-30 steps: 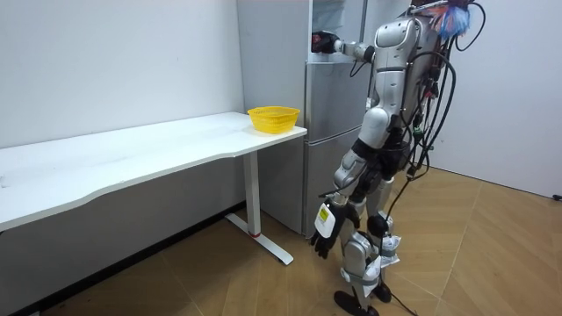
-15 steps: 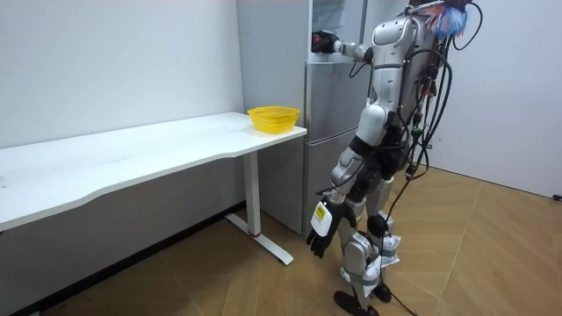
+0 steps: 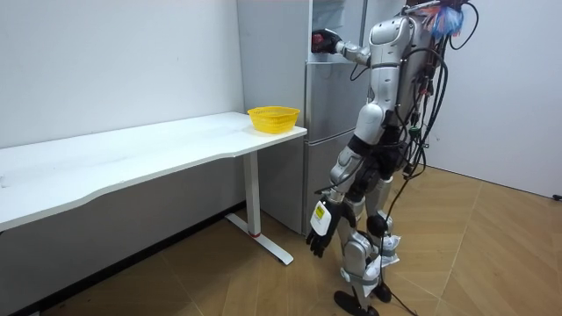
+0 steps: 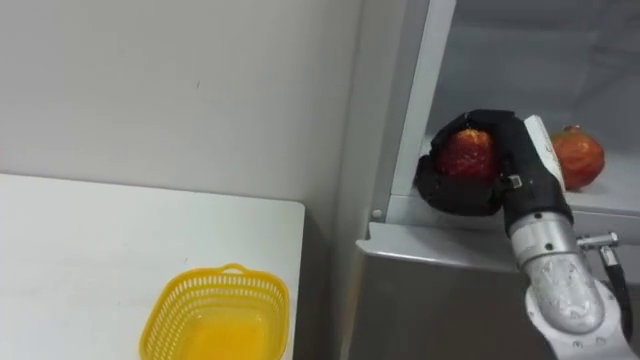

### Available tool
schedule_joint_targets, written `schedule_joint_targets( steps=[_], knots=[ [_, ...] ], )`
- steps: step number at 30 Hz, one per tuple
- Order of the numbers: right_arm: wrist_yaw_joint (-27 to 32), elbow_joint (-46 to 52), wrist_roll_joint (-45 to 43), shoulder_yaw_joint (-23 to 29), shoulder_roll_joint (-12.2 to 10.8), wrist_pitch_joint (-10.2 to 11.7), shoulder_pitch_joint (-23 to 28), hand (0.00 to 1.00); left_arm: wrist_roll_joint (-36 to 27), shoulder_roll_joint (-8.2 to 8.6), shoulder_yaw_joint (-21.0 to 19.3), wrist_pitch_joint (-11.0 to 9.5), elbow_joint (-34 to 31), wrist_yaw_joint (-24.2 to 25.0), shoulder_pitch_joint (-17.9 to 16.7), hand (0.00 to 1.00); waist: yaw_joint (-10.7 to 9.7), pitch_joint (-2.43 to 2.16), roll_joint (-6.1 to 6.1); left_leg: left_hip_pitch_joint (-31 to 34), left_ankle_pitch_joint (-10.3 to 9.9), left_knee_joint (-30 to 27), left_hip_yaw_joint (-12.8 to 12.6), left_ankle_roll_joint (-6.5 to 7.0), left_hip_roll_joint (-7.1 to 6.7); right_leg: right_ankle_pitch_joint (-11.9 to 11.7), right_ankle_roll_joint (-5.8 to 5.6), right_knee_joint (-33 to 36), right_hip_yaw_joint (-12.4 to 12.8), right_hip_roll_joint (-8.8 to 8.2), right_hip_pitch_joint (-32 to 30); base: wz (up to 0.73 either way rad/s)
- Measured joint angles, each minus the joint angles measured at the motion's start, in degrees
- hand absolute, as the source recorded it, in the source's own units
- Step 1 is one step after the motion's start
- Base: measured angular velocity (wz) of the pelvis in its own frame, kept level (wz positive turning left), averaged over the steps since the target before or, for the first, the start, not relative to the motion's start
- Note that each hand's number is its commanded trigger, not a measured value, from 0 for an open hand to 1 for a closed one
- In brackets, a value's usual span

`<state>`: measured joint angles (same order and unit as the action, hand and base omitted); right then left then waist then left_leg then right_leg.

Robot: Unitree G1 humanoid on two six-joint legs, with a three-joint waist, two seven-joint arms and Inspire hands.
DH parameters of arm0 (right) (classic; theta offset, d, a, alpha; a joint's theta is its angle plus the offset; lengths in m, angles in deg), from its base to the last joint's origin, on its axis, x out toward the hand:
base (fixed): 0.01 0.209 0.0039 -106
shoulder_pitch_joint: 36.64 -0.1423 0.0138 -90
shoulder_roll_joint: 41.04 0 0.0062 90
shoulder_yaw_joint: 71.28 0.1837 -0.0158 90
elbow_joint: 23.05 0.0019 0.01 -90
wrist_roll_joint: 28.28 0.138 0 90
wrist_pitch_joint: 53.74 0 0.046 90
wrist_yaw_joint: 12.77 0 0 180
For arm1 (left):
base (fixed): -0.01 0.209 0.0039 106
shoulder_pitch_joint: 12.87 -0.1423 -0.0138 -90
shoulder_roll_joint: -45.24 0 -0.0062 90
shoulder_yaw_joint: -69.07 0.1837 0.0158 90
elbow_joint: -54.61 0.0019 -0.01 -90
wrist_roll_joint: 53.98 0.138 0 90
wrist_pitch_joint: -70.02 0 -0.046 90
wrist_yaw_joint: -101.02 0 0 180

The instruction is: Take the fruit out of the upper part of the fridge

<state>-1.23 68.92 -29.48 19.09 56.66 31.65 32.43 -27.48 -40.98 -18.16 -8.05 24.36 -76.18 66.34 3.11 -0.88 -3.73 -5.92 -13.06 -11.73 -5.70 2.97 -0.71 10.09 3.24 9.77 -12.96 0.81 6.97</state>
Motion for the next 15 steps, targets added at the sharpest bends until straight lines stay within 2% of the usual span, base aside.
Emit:
schedule_joint_targets(
  steps=[1, 2, 4, 5, 7, 9, 12, 15],
  knots=[
    [1.3, 2.1, -2.2, 0.2, -1.8, 0.2, 1.4, 1.0, 0.0, 0.15, 0.3, -0.4, 0.0, -0.1, 0.0, 0.0, -0.1, 0.04, 0.43, 0.0, 0.0, 0.0, -0.1, 0.01, 0.02, 0.0, 0.0, 0.0, 0.1, 0.0, 0.0, -0.03],
    [1.8, 3.0, -3.4, 0.2, -2.5, 0.3, 2.1, 1.0, 0.0, 0.25, 0.5, -0.6, 0.0, -0.1, 0.0, 0.0, -0.3, 0.08, 0.62, 0.0, 0.0, 0.1, -0.1, 0.02, 0.02, 0.0, 0.0, 0.0, 0.1, 0.0, 0.0, 0.0],
    [3.8, 5.9, -6.2, -0.1, -4.8, 0.5, 4.7, 1.0, -0.2, 0.57, 1.4, -1.3, 0.0, -0.2, 0.0, 0.0, -1.2, 0.4, 1.42, 0.2, -0.1, 0.1, -0.1, 0.08, 0.02, 0.0, -0.02, 0.1, 0.2, -0.02, -0.2, 0.0],
    [4.4, 6.7, -6.4, -0.1, -5.3, 0.7, 5.5, 1.0, -0.6, 0.58, 1.8, -1.6, 0.1, -0.3, 0.0, 0.0, -1.2, 0.42, 1.54, 0.3, -0.1, 0.1, -0.2, 0.08, 0.02, 0.0, -0.02, 0.2, 0.3, -0.03, -0.3, -0.08],
    [7.1, 10.6, -8.8, -0.6, -6.9, 0.8, 8.0, 1.0, -1.1, 1.09, 2.6, -2.3, 0.9, -1.1, -0.2, 0.0, -1.3, 0.57, 2.75, 0.4, -0.1, 0.1, -0.5, 0.09, 0.0, 0.0, -0.03, 0.5, 0.8, -0.01, -0.7, -0.1],
    [8.9, 12.6, -11.2, -0.9, -7.5, 1.3, 9.1, 1.0, -1.0, 1.27, 2.6, -2.7, 1.8, -1.1, 0.0, 0.0, -1.5, 0.53, 3.34, 0.3, 0.0, 0.2, -0.7, 0.1, 0.0, 0.0, -0.03, 0.6, 0.9, 0.01, -0.9, -0.08],
    [11.4, 15.3, -15.6, -0.8, -7.7, 2.2, 9.1, 1.0, -1.0, 1.1, 2.5, -4.2, 3.4, -1.1, 0.5, 0.0, -1.8, 0.53, 3.3, 0.3, 0.0, 0.2, -0.9, -0.01, 0.04, 0.1, 0.08, 0.8, 1.5, 0.13, -1.3, -0.07],
    [14.5, 19.8, -19.5, -0.8, -7.7, 5.2, 9.2, 1.0, -1.1, 1.06, 2.5, -6.1, 5.2, -1.3, 0.9, 0.0, -1.9, 0.51, 2.6, 0.4, 0.1, 0.1, -1.2, -0.1, 0.06, 0.1, 0.12, 0.6, 1.6, 0.19, -1.4, -0.03]
  ],
)
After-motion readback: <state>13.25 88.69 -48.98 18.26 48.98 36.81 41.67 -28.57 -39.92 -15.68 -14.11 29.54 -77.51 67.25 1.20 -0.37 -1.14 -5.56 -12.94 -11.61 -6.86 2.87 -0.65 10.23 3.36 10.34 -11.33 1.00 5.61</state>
